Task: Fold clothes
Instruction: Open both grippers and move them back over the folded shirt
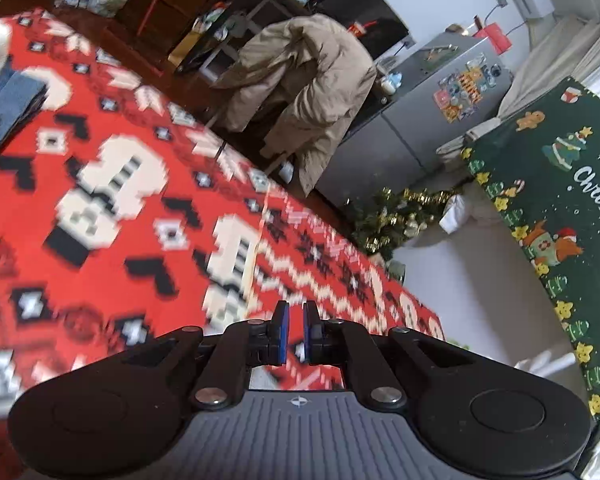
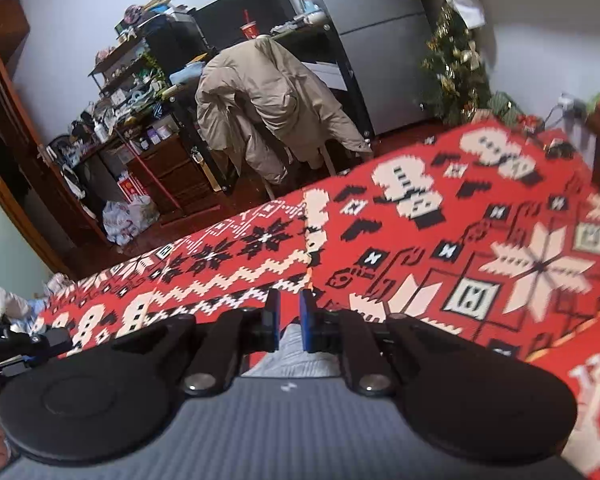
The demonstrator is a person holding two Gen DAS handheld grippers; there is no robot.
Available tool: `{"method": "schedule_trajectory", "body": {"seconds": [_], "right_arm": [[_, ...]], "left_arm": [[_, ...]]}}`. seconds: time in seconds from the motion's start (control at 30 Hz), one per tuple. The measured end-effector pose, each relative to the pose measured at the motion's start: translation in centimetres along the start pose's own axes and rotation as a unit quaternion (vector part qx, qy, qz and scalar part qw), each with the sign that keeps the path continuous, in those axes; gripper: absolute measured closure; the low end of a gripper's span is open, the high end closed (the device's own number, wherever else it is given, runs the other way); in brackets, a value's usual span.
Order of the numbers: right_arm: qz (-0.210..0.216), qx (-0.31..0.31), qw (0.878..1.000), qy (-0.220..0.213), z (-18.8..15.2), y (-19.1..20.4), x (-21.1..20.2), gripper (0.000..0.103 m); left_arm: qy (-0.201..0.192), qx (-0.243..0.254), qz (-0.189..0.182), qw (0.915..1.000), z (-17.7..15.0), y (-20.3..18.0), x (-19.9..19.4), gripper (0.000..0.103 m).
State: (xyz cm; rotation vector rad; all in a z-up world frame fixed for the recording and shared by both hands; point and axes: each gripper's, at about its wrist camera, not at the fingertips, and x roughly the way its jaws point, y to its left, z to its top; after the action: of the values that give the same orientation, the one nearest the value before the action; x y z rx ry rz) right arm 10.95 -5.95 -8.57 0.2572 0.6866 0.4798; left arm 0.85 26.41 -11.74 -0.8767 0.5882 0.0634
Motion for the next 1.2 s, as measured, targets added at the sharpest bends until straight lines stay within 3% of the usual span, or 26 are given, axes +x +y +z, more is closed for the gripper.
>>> {"method": "schedule_trajectory", "body": {"seconds": [0.1, 0.23, 0.37, 0.5, 0.6, 0.73, 0.8, 1.0, 1.07, 1.2], "right_arm": [[-0.008, -0.004, 1.0, 0.001, 0.1, 0.8, -3.4, 0.092], [-0.016, 0.007, 1.0, 0.016, -1.1, 1.4, -7.7, 0.091], [-0.017, -0.019, 0.999, 0.038, -3.9, 2.8, -11.6, 0.093], [-0.01, -0.011, 0.998, 0.062, -6.8, 3.6, -13.7, 0.093], [-0.001, -0.012, 0.998, 0.067, -8.0, 4.3, -13.4, 0.092], [0.014, 0.003, 0.997, 0.073, -8.6, 4.4, -11.7, 0.091], [0.023, 0.012, 0.997, 0.074, -8.3, 4.1, -10.8, 0.09], [0.042, 0.04, 0.995, 0.08, -7.6, 2.9, -8.1, 0.09], [0.047, 0.05, 0.994, 0.082, -7.5, 2.7, -7.6, 0.09], [0.058, 0.054, 0.993, 0.083, -7.5, 2.8, -7.2, 0.089]], "left_arm": [[0.018, 0.01, 0.021, 0.9996, -1.5, -0.5, -1.5, 0.098], [0.04, 0.035, 0.009, 0.9985, -3.8, -1.7, -4.1, 0.098], [0.076, 0.037, 0.005, 0.9964, -6.3, -1.9, -5.4, 0.097], [0.072, 0.042, -0.008, 0.9964, -6.7, -2.2, -5.8, 0.097], [0.059, 0.035, -0.016, 0.9975, -6.4, -1.9, -5.1, 0.097], [0.046, -0.001, -0.037, 0.9983, -5.0, -0.9, -3.1, 0.076], [0.05, -0.019, -0.047, 0.9975, -4.5, -0.4, -2.1, 0.074], [0.079, -0.018, -0.045, 0.9957, -4.6, -0.3, -0.5, 0.068], [0.084, -0.006, -0.032, 0.996, -4.9, -0.4, -0.2, 0.062], [0.093, -0.002, -0.01, 0.9956, -5.4, -0.2, 0.7, 0.059]]}}
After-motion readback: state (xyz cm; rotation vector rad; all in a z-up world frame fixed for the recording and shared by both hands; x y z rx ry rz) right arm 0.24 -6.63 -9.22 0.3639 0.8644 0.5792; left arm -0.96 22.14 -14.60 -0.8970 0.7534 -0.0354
